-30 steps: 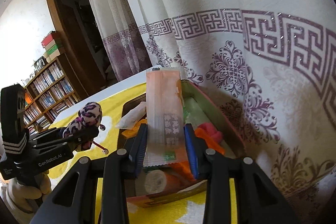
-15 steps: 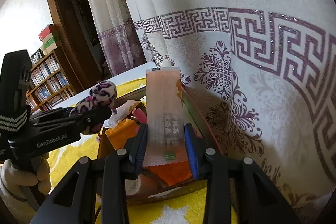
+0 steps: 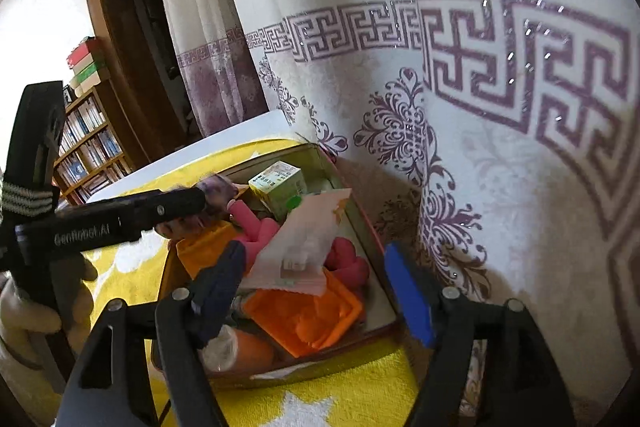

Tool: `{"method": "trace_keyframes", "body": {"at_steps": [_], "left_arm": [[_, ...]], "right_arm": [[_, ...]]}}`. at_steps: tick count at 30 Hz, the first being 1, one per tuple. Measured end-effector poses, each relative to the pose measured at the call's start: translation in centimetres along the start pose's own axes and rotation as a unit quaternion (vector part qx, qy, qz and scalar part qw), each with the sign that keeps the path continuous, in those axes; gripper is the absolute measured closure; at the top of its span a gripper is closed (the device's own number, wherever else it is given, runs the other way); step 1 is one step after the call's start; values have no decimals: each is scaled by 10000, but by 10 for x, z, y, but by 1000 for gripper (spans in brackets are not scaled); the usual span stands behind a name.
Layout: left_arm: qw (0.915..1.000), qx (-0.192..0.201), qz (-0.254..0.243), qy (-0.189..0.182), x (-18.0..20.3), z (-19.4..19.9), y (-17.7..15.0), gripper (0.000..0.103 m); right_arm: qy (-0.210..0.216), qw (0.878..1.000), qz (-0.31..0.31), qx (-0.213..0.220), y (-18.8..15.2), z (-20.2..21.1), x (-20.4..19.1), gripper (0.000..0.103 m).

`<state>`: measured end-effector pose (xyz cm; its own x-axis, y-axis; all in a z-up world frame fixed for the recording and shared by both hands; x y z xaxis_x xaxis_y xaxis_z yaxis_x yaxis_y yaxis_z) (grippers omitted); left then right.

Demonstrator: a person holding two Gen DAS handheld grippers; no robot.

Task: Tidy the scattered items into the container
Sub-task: 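Lower both tools into the tin and open them to release pouch and sachet, then withdraw both open tools up from the filled tin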

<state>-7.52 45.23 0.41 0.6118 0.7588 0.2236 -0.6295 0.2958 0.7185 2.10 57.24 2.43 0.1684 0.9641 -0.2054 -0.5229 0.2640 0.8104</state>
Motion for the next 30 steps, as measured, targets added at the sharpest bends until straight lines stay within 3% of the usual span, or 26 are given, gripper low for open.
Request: {"method": "trace_keyframes", "body": {"at_steps": [5, 9, 11, 18, 24, 30], "left_arm": [[9998, 24, 172, 85, -15, 8, -4, 22], [9997, 37, 208, 154, -24, 15, -9, 22], [9996, 25, 244, 165, -27, 15, -11, 22], [9997, -113, 177, 117, -23, 11, -18, 22], [9999, -119, 81, 62, -18, 16, -21, 22], [9999, -157, 12, 64, -17, 23, -26, 22]], "right_arm": [[-66, 9997, 180, 162, 2, 11, -9, 27], [-927, 9942, 439, 327, 3, 18, 1, 28], [-1152, 9918, 435, 338, 3, 20, 6, 28], [-1533, 9856, 690, -190, 4, -16, 19, 28], [-1491, 9849, 817, -315, 11, -31, 20, 28], [-1265, 9894, 675, -231, 10, -19, 16, 28]]}}
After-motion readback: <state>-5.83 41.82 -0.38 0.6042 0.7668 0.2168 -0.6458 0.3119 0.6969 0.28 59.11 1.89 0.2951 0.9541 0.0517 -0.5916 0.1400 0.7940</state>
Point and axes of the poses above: each gripper's, at about its wrist camera, not at the fingertips, and z roughly against the way its jaws point, x to its right, y to its top, the point moved 9 cm from there along -z, roughly the way its jaws point, and after that the axes turned 3 degrees about x, right-handed, at the moved point
